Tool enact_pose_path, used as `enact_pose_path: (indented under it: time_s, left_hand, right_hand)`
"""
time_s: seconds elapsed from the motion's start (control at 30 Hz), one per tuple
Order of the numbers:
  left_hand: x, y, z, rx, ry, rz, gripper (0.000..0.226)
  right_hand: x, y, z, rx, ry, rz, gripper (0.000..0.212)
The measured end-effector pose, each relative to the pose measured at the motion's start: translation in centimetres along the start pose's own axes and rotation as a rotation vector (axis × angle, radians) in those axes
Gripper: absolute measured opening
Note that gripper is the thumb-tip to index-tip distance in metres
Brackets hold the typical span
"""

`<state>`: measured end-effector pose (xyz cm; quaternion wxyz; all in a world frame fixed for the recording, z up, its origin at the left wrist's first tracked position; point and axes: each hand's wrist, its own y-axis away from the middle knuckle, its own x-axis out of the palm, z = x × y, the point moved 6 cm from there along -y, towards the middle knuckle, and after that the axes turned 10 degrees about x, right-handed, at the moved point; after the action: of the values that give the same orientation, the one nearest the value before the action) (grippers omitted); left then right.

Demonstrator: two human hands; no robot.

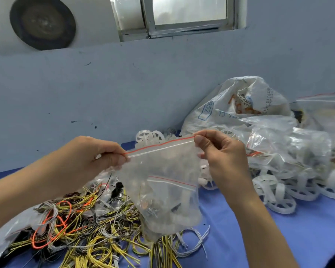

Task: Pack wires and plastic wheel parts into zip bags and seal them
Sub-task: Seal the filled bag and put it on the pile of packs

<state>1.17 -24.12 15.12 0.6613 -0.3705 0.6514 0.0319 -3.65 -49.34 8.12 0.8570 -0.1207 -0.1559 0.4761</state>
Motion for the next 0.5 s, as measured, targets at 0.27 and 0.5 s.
enact_pose_path:
  time_s: [0.27,0.5]
  left_hand:
    - [3.8,-14.7,-10.6,0.150,0.236,0.064,0.016]
    - [11.3,-31.4,-18.4,0.043,0.806,-0.016,0.023]
  right_hand:
    - [-15.4,-4.6,8.7,-0.134,0.229,-0.372,0.017]
    - [-23.1,-21.2,17.7,-0.227,0.685,-0.588,0.012]
